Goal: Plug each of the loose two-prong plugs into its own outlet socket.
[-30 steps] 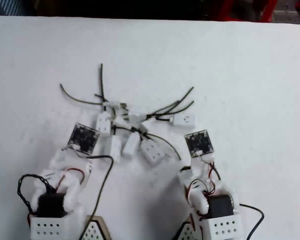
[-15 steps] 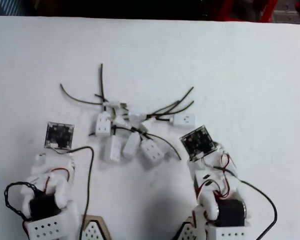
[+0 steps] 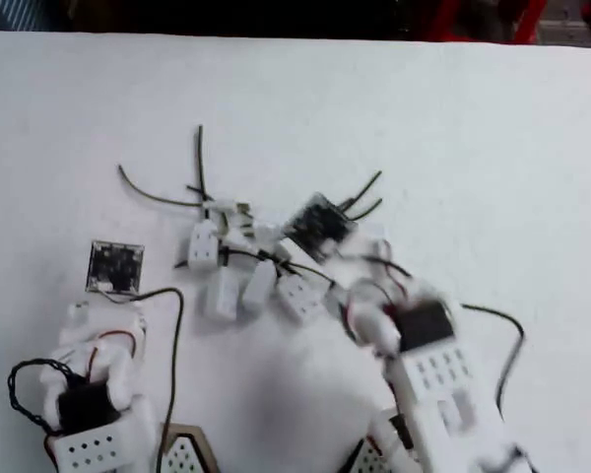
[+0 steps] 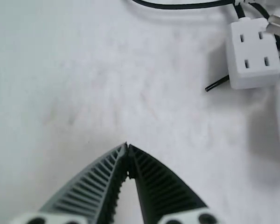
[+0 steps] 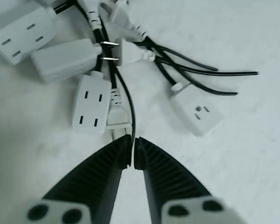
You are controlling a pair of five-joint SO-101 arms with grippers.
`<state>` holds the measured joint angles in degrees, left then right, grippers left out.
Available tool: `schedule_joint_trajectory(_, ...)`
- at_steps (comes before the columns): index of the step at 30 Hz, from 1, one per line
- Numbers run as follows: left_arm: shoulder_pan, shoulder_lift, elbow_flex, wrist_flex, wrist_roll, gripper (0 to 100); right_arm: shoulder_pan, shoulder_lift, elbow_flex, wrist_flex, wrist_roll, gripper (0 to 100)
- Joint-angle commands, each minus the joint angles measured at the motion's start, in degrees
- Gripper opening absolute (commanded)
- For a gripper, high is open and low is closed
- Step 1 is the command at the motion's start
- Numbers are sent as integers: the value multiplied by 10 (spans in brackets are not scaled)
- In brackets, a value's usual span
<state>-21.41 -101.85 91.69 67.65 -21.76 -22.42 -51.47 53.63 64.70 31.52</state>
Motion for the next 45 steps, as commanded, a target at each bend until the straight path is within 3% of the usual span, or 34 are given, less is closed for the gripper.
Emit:
schedule_joint_trajectory(1, -5, -9, 11, -40, 1, 24, -11, 124, -55, -37, -27, 19)
schedule_joint_trajectory(9, -6, -9, 18, -53, 1, 24, -18, 265, -57, -117, -33, 18)
schedule_joint_trajectory(20, -7, -9, 18, -54, 1, 24, -199, 341, -55, -113, -92, 20)
schedule_joint_trajectory(23, -7, -9, 18, -53, 1, 24, -189, 327, -66, -84, -92, 22)
schedule_joint_trajectory(31, -7, -9, 19, -54, 1, 24, -65, 233, -105, -23, -87, 42)
schedule_joint_trajectory(35, -7, -9, 19, -54, 1, 24, -63, 243, -99, -14, -57, 140)
schedule_joint_trajectory(45, -6, -9, 25, -55, 1, 24, -74, 360, -101, -48, 11, 149)
